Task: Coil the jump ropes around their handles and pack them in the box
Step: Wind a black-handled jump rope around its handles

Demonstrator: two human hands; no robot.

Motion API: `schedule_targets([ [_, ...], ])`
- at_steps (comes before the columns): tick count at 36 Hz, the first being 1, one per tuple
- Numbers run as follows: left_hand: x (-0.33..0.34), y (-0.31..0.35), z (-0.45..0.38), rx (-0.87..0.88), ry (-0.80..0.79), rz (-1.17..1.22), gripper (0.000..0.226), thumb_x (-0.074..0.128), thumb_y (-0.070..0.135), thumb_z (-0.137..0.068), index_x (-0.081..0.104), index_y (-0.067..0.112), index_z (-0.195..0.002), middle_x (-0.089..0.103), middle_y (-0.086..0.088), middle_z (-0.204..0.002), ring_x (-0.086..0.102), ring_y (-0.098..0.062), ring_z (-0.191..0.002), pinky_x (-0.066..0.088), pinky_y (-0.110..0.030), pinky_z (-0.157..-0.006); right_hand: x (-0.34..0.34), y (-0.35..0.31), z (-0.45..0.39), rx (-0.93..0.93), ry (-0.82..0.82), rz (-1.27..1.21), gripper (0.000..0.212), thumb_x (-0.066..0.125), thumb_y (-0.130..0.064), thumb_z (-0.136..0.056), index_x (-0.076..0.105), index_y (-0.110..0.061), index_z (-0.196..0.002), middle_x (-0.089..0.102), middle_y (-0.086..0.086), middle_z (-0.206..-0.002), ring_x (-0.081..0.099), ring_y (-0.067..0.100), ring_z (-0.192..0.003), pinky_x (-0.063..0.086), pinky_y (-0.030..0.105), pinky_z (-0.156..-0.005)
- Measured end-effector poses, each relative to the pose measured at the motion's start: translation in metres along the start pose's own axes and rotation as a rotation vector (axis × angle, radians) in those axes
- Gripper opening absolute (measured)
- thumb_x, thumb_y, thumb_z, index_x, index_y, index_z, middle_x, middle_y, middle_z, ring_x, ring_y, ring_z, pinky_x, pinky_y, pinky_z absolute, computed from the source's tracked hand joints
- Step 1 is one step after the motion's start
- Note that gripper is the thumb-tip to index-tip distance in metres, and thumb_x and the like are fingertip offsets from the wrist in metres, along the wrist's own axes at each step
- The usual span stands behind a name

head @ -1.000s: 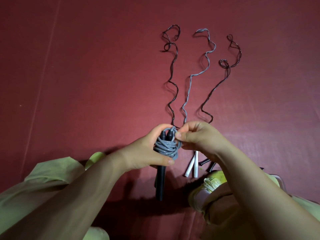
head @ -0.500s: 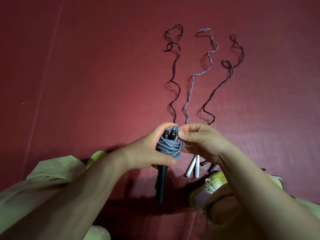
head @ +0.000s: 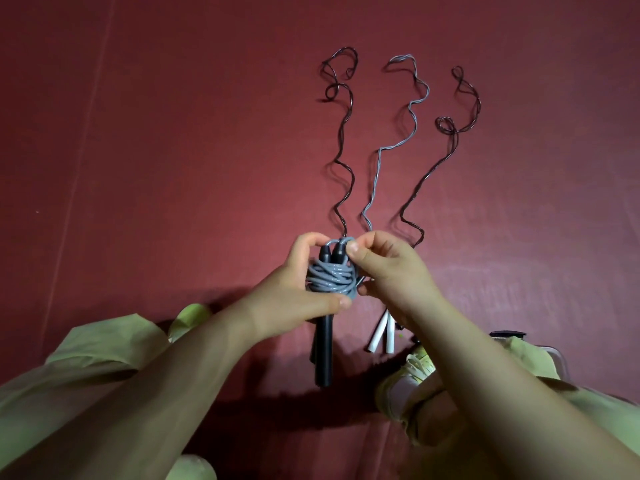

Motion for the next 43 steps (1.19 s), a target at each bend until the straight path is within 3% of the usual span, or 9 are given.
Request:
schedule_targets([
  [4,0.001,-0.003,0.001,-0.022,-0.023,0.021,0.067,0.077,0.032,-0.052,0.048,0.031,-0.113,0.063,-0.002,-0.101,0.063,-0.019,-0.091,0.049,-0.057,-0.093,-0.001,0.000,0.000,0.027,-0.006,0.000,0.024,0.063,-0.010,-0.090,0.051,-0.013,-0.070,0.060,-0.005,-0.060,0.053,0.005,-0.054,0.043,0.019,-0.049],
  [8,0.004,-0.005,0.003,-0.092,-0.098,0.176,0.061,0.076,0.024,-0.057,0.052,0.032,-0.113,0.069,-0.002,-0.100,0.069,-0.031,-0.088,0.052,-0.058,-0.089,0.003,-0.002,0.002,0.149,-0.137,-0.169,0.018,0.064,-0.029,-0.082,0.055,-0.015,-0.074,0.056,-0.002,-0.063,0.052,0.010,-0.057,0.043,0.024,-0.058],
  [10,0.003,-0.002,0.004,-0.107,-0.118,0.204,0.055,0.071,0.019,-0.064,0.052,0.032,-0.113,0.071,0.000,-0.099,0.070,-0.032,-0.086,0.052,-0.056,-0.089,0.005,-0.003,0.004,0.214,-0.173,-0.245,0.024,0.060,-0.040,-0.077,0.059,-0.016,-0.080,0.054,-0.004,-0.062,0.053,0.009,-0.055,0.046,0.021,-0.054],
  [17,0.008,-0.006,0.008,-0.153,-0.168,0.154,0.059,0.070,0.021,-0.060,0.049,0.027,-0.114,0.068,0.000,-0.097,0.071,-0.029,-0.077,0.056,-0.040,-0.071,0.003,0.007,0.007,0.337,-0.207,-0.190,0.018,0.058,-0.028,-0.092,0.065,-0.019,-0.078,0.053,-0.006,-0.060,0.051,0.004,-0.050,0.045,0.015,-0.044],
  [20,0.007,-0.006,0.008,-0.154,-0.168,0.169,0.067,0.072,0.031,-0.051,0.050,0.024,-0.114,0.067,-0.004,-0.099,0.069,-0.032,-0.079,0.055,-0.054,-0.080,0.003,0.005,0.007,0.342,-0.240,-0.185,0.023,0.058,-0.027,-0.092,0.069,-0.019,-0.073,0.052,-0.006,-0.060,0.051,0.004,-0.051,0.045,0.016,-0.043],
  [24,0.006,-0.005,0.008,-0.161,-0.142,0.196,0.068,0.070,0.028,-0.049,0.051,0.021,-0.114,0.064,-0.009,-0.102,0.066,-0.035,-0.084,0.047,-0.068,-0.086,0.005,0.004,0.007,0.333,-0.267,-0.173,0.015,0.062,-0.031,-0.082,0.066,-0.016,-0.081,0.053,-0.005,-0.060,0.051,0.005,-0.050,0.046,0.017,-0.042],
  [29,0.005,-0.002,0.008,-0.168,-0.164,0.206,0.070,0.069,0.028,-0.047,0.051,0.021,-0.115,0.066,-0.011,-0.101,0.067,-0.036,-0.076,0.048,-0.066,-0.089,0.005,0.005,0.007,0.358,-0.284,-0.240,0.033,0.061,-0.037,-0.074,0.061,-0.012,-0.096,0.053,-0.001,-0.063,0.052,0.007,-0.049,0.045,0.018,-0.040],
  [36,0.007,-0.005,0.008,-0.174,-0.180,0.163,0.062,0.067,0.030,-0.047,0.052,0.025,-0.108,0.067,-0.009,-0.100,0.069,-0.032,-0.076,0.049,-0.064,-0.089,0.005,0.008,0.007,0.418,-0.305,-0.261,0.011,0.065,-0.030,-0.068,0.063,-0.020,-0.065,0.048,-0.004,-0.060,0.049,0.007,-0.050,0.048,0.020,-0.047],
  [43,0.008,-0.002,0.006,-0.137,-0.181,0.176,0.065,0.070,0.027,-0.053,0.052,0.026,-0.115,0.070,-0.008,-0.103,0.070,-0.035,-0.087,0.051,-0.060,-0.089,0.006,0.011,0.003,0.425,-0.198,-0.402,0.010,0.061,-0.025,-0.071,0.053,-0.018,-0.072,0.043,-0.005,-0.057,0.041,0.007,-0.051,0.042,0.018,-0.051],
])
Point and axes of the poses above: each hand's wrist, its own z-axis away from the middle knuckle, its own x-axis out of the palm, y = z × x, the point moved 7 cm from there along -z, towards the middle knuckle
